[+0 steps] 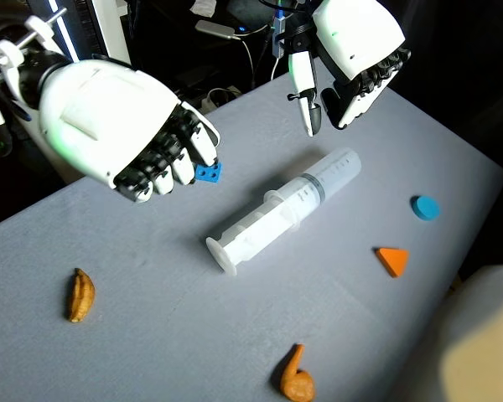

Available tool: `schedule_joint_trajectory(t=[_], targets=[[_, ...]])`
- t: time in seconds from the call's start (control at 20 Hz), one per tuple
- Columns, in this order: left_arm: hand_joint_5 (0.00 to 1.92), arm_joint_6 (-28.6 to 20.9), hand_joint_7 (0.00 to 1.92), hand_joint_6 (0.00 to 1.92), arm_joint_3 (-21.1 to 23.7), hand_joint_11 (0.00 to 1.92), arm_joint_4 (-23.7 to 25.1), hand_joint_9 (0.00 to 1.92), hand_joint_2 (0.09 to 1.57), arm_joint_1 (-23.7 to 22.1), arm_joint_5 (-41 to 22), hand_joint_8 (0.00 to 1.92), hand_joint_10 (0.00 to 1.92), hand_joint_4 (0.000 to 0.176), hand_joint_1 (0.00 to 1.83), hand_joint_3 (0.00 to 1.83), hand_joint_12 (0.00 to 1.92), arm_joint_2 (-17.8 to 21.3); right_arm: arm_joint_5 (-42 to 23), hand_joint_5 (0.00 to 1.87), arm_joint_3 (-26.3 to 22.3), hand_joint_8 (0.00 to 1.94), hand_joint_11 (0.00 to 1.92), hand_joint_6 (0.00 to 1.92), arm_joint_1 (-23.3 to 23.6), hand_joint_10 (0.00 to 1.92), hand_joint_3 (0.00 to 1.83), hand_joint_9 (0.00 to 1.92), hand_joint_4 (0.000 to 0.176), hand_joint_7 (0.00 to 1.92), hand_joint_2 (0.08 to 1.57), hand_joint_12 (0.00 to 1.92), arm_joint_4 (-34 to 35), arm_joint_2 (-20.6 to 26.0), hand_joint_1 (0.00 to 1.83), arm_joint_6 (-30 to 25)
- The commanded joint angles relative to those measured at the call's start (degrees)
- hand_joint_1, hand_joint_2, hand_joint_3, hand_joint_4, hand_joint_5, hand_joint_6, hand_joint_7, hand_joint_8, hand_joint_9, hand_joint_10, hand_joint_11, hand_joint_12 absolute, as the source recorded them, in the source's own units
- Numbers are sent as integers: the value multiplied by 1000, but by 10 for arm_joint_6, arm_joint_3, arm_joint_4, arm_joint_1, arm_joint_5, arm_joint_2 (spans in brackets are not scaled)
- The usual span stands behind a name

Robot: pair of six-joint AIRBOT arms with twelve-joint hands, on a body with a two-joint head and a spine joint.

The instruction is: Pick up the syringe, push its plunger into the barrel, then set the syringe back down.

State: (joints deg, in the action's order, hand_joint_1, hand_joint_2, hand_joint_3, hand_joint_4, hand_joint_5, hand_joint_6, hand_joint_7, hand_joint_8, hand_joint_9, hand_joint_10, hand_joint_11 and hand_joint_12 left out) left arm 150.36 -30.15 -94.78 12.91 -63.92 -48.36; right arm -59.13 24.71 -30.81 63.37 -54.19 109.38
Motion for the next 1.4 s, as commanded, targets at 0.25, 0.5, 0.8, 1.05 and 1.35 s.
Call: schedule_joint_trajectory(t=[0.25,0.5,0.8,1.05,1.35], targets=[[74,2,47,1,14,0,48,47,1103,4,-29,1,1,26,123,1,330,0,-64,12,6,0,0,0,17,0,24,0,74,0,1022,143,-47,-9,0,4],[69,-6,51,0,34,0,49,47,1107,41,-81,1,1,25,111,1,297,-6,-68,5,4,0,0,3,7,0,11,0,74,0,1029,87,-48,-9,0,-17],[91,-61,59,4,29,0,67,56,964,105,-112,2,2,10,504,0,324,-46,-65,14,3,0,0,4,-3,0,5,0,73,0,1032,97,-48,-10,0,-52],[88,-87,54,0,13,0,68,60,962,133,-142,0,1,0,679,0,323,-82,-79,13,2,0,0,0,-17,0,3,0,74,0,1039,152,-55,-10,0,-69],[53,-104,36,2,-12,0,107,60,971,173,-159,1,2,0,698,2,319,-112,-75,8,-2,0,0,0,-38,0,3,0,74,0,1041,149,-71,-9,0,-74]])
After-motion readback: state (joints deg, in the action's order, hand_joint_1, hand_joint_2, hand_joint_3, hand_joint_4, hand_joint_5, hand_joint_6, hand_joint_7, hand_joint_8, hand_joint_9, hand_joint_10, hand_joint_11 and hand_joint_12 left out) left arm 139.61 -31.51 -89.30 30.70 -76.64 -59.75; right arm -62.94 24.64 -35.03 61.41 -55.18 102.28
